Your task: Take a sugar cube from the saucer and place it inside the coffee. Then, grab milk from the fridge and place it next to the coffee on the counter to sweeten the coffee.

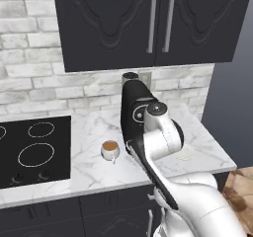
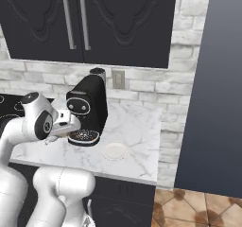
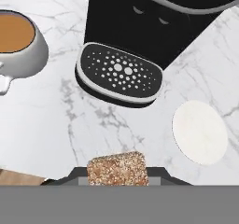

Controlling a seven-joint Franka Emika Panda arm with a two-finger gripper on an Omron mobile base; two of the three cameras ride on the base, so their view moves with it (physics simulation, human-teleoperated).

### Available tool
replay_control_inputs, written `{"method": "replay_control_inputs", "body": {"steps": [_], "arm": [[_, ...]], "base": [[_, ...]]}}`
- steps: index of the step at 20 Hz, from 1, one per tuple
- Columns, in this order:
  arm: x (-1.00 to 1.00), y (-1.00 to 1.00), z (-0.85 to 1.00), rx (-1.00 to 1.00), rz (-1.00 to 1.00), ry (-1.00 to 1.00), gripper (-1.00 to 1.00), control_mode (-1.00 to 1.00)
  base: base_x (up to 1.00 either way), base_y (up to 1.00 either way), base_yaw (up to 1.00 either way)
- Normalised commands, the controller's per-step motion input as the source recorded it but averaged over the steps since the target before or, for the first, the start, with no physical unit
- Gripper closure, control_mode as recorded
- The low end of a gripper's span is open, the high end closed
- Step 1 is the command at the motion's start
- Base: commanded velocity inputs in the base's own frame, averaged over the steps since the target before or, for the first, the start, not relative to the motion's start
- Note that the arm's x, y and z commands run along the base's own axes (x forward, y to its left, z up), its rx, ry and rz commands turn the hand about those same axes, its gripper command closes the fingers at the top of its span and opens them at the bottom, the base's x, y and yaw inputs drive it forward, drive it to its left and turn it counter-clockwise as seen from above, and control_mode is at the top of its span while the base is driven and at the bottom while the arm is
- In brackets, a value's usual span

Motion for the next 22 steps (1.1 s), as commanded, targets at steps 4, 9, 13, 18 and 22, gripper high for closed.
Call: {"method": "replay_control_inputs", "body": {"steps": [4, 9, 13, 18, 22], "arm": [[0.02, 0.77, 0.04, -0.12, 0.00, 0.01, 1.00, -1.00], [0.19, 0.65, 0.00, -0.03, 0.00, 0.01, 1.00, -1.00], [0.34, 0.43, 0.00, 0.00, 0.00, 0.00, 1.00, -1.00], [0.34, 0.24, 0.00, 0.00, -0.03, 0.00, 1.00, -1.00], [0.34, 0.21, 0.00, 0.00, -0.02, 0.00, 1.00, -1.00]], "base": [[0.00, 0.00, 0.00], [0.00, 0.00, 0.00], [0.00, 0.00, 0.00], [0.00, 0.00, 0.00], [0.00, 0.00, 0.00]]}}
